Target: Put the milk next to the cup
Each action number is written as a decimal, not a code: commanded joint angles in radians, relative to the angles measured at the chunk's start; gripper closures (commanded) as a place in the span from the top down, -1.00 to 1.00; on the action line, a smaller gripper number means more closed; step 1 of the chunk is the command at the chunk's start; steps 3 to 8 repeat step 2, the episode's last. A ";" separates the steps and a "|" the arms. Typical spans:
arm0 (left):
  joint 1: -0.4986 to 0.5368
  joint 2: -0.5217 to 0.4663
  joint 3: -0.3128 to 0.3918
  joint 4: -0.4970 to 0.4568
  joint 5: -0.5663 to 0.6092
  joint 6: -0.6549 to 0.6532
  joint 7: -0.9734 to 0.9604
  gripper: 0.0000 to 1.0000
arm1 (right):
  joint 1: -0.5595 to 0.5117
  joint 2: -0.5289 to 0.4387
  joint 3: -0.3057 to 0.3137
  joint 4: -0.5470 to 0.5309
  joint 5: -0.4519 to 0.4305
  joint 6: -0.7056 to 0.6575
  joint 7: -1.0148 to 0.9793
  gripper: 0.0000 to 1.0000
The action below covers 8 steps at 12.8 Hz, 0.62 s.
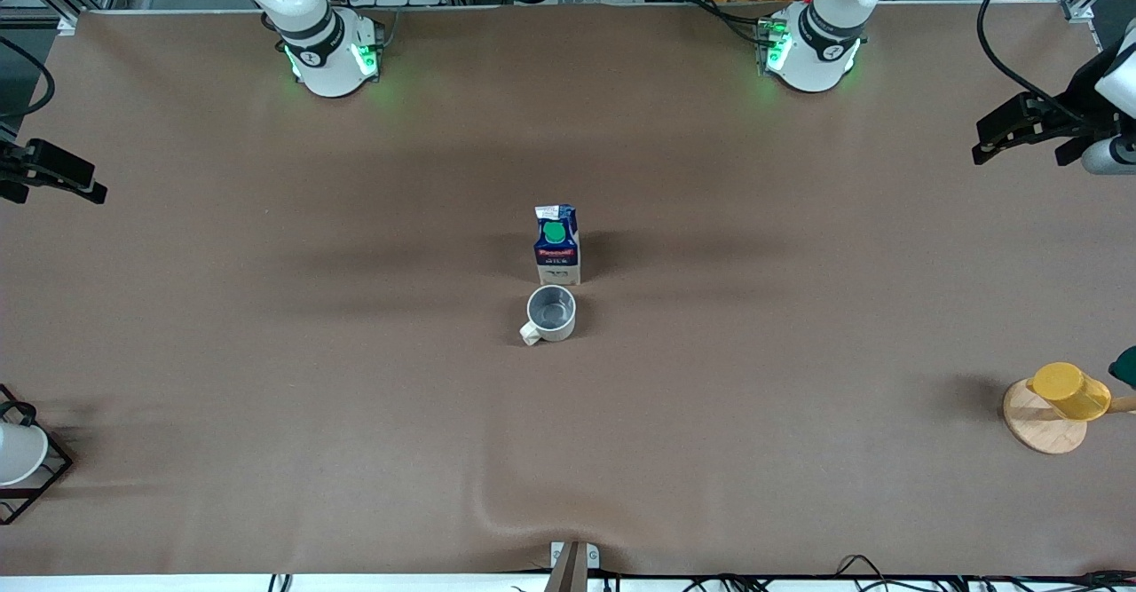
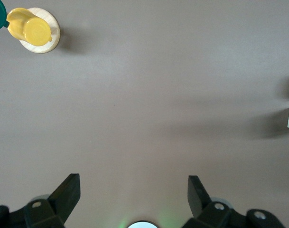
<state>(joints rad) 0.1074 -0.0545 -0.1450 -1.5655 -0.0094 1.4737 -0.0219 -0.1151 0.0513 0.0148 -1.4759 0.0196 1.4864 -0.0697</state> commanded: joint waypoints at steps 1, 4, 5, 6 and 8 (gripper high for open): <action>0.005 -0.016 -0.012 0.004 0.020 -0.024 -0.033 1.00 | -0.008 0.001 0.007 0.011 -0.009 -0.006 0.008 1.00; 0.002 -0.015 -0.012 0.004 0.019 -0.024 -0.038 1.00 | -0.008 0.001 0.007 0.011 -0.009 -0.006 0.008 1.00; 0.002 -0.015 -0.012 0.004 0.019 -0.024 -0.038 1.00 | -0.008 0.001 0.007 0.011 -0.009 -0.006 0.008 1.00; 0.002 -0.015 -0.012 0.004 0.019 -0.024 -0.038 1.00 | -0.008 0.001 0.007 0.011 -0.009 -0.006 0.008 1.00; 0.002 -0.015 -0.012 0.004 0.019 -0.024 -0.038 1.00 | -0.008 0.001 0.007 0.011 -0.009 -0.006 0.008 1.00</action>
